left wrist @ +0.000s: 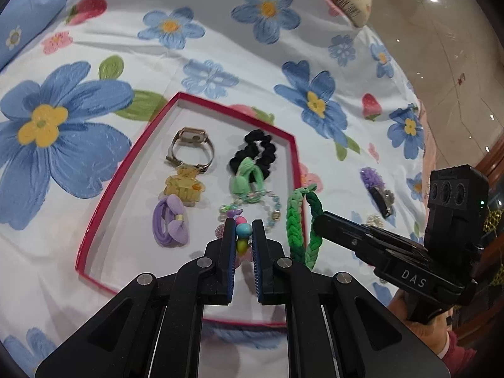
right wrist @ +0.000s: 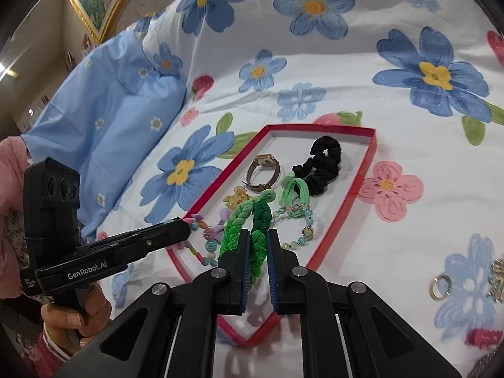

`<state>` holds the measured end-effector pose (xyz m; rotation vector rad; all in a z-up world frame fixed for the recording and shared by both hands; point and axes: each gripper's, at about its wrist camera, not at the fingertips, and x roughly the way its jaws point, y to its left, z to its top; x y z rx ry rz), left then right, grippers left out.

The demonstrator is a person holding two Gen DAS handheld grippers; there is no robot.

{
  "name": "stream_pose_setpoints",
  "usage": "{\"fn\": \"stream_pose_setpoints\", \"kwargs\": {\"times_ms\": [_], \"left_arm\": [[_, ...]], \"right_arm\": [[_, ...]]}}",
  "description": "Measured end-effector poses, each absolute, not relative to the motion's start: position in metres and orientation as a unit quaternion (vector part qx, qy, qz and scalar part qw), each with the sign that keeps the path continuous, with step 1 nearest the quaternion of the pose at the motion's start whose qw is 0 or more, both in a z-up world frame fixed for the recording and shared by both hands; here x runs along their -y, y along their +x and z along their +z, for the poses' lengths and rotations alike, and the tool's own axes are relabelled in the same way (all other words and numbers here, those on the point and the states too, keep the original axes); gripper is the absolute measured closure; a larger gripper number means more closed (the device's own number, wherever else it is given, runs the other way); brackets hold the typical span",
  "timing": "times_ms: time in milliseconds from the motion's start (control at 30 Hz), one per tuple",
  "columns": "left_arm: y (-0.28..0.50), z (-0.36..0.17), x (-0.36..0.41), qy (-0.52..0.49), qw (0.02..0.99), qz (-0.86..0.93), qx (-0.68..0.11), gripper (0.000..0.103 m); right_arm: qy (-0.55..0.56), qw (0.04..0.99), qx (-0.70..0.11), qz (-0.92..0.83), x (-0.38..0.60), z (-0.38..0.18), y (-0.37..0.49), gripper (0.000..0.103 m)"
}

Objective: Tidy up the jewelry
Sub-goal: 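Carry the beaded bracelet with the left tool while the right tool carries the green bracelet to the box, then lower and release the beaded bracelet with the left tool while the right tool releases the green bracelet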

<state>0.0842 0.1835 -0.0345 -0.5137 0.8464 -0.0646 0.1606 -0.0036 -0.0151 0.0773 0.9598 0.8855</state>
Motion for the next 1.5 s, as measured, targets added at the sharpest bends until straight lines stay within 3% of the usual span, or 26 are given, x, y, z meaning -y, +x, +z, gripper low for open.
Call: {"fn": "stream_pose_setpoints", "kwargs": {"times_ms": [500,1000,1100,1233,1367,1500], "left_arm": [[0.095,-0.072,-0.205,-0.230,0.864,0.025,-0.447,0.095],[0.098,-0.070,-0.201,-0.218,0.865,0.034,-0.451,0.091],[0.097,-0.069,-0.201,-0.216,0.865,0.037,-0.451,0.085],[0.093,-0.066,-0.201,-0.219,0.866,0.039,-0.448,0.081],[0.086,-0.059,-0.201,-0.216,0.871,0.045,-0.439,0.066],[0.078,-0.050,-0.199,-0.215,0.876,0.047,-0.430,0.060]], "right_arm": [[-0.036,0.782,-0.490,0.383,-0.031,-0.063,0.183,0.093],[-0.038,0.779,-0.492,0.388,-0.033,-0.062,0.185,0.086],[-0.031,0.777,-0.492,0.393,-0.032,-0.061,0.185,0.079],[-0.027,0.778,-0.487,0.395,-0.031,-0.057,0.184,0.079],[-0.015,0.782,-0.480,0.398,-0.026,-0.050,0.181,0.077],[0.002,0.787,-0.469,0.401,-0.016,-0.040,0.177,0.062]]}}
